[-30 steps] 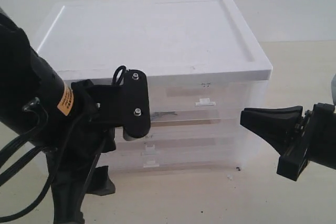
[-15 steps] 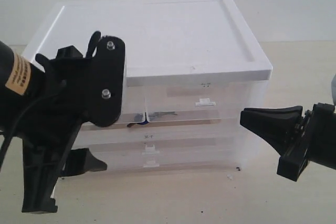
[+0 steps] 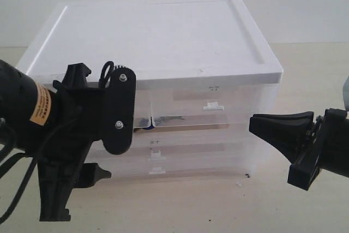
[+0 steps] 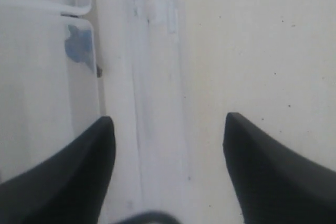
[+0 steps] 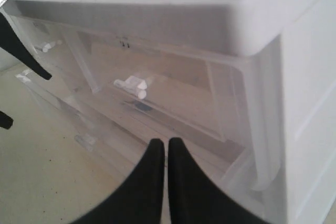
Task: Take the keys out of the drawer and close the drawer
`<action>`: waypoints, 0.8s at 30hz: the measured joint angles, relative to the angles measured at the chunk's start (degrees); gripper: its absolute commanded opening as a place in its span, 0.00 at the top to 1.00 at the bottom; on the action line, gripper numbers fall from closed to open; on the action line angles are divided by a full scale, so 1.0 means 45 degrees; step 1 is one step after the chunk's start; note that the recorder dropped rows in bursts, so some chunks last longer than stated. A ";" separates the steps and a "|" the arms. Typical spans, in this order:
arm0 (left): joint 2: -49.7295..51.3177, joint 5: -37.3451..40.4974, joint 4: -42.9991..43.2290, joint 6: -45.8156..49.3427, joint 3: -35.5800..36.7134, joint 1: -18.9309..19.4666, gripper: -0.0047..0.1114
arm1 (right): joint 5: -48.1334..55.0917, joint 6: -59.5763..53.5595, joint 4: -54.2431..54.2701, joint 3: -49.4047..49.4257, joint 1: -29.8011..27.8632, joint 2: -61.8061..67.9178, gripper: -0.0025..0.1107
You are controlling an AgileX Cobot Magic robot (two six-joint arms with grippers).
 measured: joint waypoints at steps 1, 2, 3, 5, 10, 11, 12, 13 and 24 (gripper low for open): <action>0.0160 -0.0035 0.0039 -0.0094 0.0000 0.0000 0.47 | 0.0000 0.0000 0.0000 0.0000 0.0000 0.0000 0.98; 0.0256 -0.0145 0.0198 -0.0229 0.0000 0.0000 0.47 | 0.0000 0.0000 0.0000 0.0000 0.0000 0.0000 0.98; 0.0336 -0.0284 0.0285 -0.0364 0.0000 0.0000 0.47 | 0.0000 0.0000 0.0000 0.0000 0.0000 0.0000 0.98; 0.0458 -0.0520 0.0579 -0.0661 0.0000 -0.0008 0.47 | 0.0000 0.0000 0.0000 0.0000 0.0000 0.0000 0.98; 0.0659 -0.0904 0.1041 -0.1095 -0.0022 -0.0030 0.47 | 0.0000 0.0000 0.0000 0.0000 0.0000 0.0000 0.98; 0.0723 -0.0931 0.1099 -0.1156 -0.0046 -0.0030 0.47 | 0.0000 0.0000 0.0000 0.0000 0.0000 0.0000 0.98; 0.0786 -0.0931 0.1148 -0.1187 -0.0046 -0.0030 0.47 | 0.0000 0.0000 0.0000 0.0000 0.0000 0.0000 0.98; 0.0820 -0.0872 0.1167 -0.1211 -0.0065 -0.0030 0.47 | 0.0000 0.0000 0.0000 0.0000 0.0000 0.0000 0.98; -0.1637 0.0268 0.1097 -0.1296 0.0035 -0.0065 0.47 | 0.0000 0.0000 0.0000 0.0000 0.0000 0.0000 0.98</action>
